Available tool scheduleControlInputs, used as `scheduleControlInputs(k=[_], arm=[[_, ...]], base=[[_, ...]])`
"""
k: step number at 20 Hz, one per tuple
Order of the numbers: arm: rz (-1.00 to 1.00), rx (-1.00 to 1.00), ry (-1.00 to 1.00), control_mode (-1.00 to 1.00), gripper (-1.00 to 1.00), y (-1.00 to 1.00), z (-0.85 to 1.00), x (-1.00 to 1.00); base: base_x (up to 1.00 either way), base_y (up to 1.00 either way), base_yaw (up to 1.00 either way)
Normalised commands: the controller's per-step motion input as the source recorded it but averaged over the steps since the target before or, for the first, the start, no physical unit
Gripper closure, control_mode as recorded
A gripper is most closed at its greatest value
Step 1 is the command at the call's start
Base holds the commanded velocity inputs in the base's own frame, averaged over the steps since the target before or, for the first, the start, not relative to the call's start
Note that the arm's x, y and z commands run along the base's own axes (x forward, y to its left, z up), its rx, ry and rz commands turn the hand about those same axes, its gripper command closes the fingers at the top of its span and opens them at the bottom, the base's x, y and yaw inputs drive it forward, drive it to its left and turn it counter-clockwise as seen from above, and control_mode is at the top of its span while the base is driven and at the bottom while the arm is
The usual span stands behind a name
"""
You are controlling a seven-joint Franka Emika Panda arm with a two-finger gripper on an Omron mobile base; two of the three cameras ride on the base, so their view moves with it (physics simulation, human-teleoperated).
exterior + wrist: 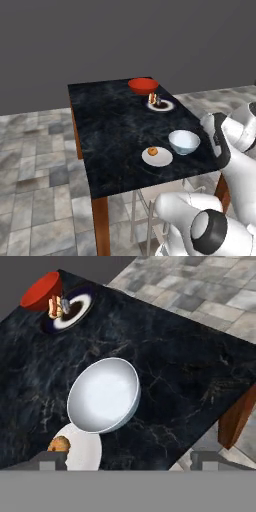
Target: Take the smaller bowl and place it next to the appetizer plate on the dining counter , and place the larger bowl next to the plate with cooked food.
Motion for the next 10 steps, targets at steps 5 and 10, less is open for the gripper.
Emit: scheduleControlInputs(k=[5,10], arm=[[0.04,0.0,-0.11,-1.0,-1.0,0.0,0.99,-1.0],[0.05,0.0,-0.08,-1.0,-1.0,0.0,0.68,-0.96]], base=[[0.0,0.0,0.0],[0.0,0.0,0.0]])
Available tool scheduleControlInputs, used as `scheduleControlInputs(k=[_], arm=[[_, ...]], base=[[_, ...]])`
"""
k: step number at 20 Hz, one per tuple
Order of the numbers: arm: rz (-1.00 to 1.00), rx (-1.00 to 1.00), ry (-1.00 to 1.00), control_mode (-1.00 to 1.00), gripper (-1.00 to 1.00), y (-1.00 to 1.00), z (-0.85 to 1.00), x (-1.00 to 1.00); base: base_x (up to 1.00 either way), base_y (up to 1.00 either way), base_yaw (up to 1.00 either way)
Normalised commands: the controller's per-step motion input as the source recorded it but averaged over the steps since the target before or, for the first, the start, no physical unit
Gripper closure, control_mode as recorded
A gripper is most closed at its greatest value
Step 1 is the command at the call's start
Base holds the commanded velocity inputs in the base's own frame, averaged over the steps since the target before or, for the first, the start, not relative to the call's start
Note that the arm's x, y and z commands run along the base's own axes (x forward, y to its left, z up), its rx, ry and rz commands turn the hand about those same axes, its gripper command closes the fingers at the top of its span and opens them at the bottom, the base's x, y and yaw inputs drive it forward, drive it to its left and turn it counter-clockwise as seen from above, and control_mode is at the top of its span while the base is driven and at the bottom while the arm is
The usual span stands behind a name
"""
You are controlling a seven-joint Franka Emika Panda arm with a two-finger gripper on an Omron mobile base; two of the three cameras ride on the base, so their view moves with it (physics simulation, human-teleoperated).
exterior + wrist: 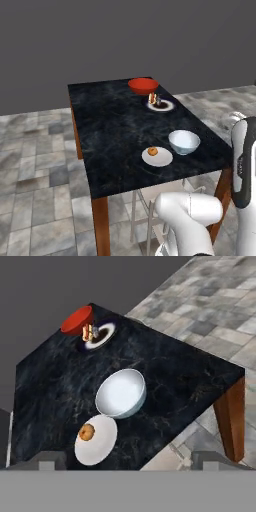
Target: Take the smaller bowl and place it next to the appetizer plate on the dining counter , and place the larger bowl next to the plate with cooked food.
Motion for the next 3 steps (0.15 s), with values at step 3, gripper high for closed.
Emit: scheduleControlInputs(k=[3], arm=[[0.0,0.0,0.0,-1.0,-1.0,-0.13,0.32,-0.87]], base=[[0.0,0.0,0.0]])
